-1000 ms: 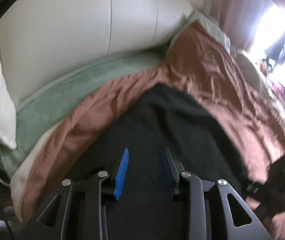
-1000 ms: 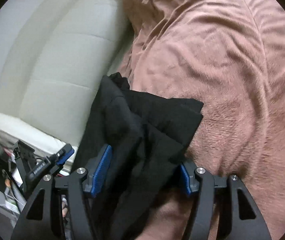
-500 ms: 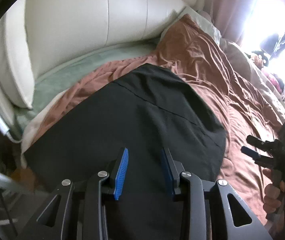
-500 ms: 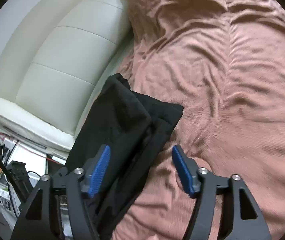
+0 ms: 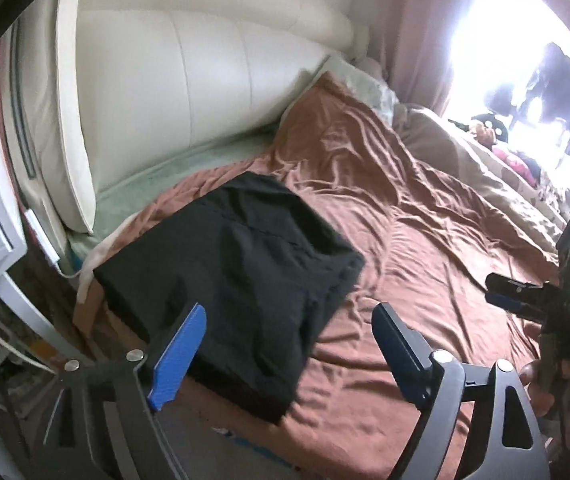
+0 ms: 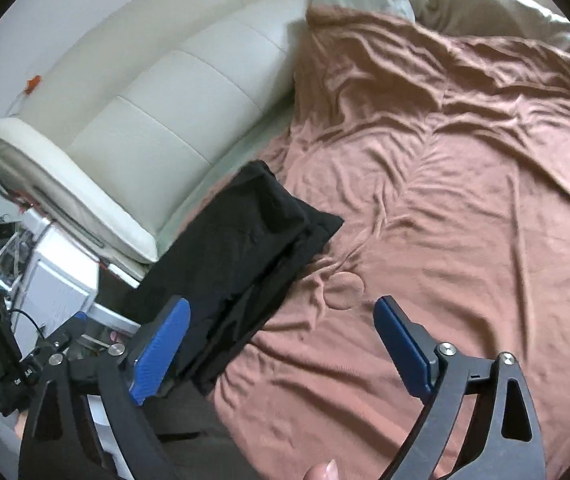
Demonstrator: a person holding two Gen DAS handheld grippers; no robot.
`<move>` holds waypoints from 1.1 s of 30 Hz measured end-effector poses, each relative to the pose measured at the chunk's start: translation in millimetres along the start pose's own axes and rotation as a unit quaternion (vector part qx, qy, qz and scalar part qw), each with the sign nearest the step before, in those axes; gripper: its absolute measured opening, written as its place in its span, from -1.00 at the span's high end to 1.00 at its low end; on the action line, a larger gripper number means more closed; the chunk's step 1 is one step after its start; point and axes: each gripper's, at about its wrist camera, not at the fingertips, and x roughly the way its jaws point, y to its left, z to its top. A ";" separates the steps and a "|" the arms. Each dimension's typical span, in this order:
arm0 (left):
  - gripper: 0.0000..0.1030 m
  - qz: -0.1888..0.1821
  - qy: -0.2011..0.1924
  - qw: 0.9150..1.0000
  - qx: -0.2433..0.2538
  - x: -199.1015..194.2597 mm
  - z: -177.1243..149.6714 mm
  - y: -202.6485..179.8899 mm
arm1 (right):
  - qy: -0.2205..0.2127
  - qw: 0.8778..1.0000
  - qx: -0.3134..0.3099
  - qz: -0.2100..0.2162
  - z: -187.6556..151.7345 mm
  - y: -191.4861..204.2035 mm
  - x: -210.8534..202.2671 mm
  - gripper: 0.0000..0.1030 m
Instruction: Fold large clothes
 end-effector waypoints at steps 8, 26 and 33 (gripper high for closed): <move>-0.99 -0.009 -0.046 0.999 0.019 -64.8 -16.1 -45.1 | -0.026 0.998 -0.045 -0.040 -37.1 10.4 -104.2 -1.00; -0.99 -0.071 -0.092 0.992 0.056 -168.0 -74.2 -110.8 | -0.097 0.989 -0.050 -0.099 -131.3 31.5 -274.7 -1.00; -0.99 -0.108 -0.095 0.988 0.059 -202.7 -104.8 -114.4 | -0.121 0.984 -0.041 -0.122 -176.5 43.6 -324.0 -1.00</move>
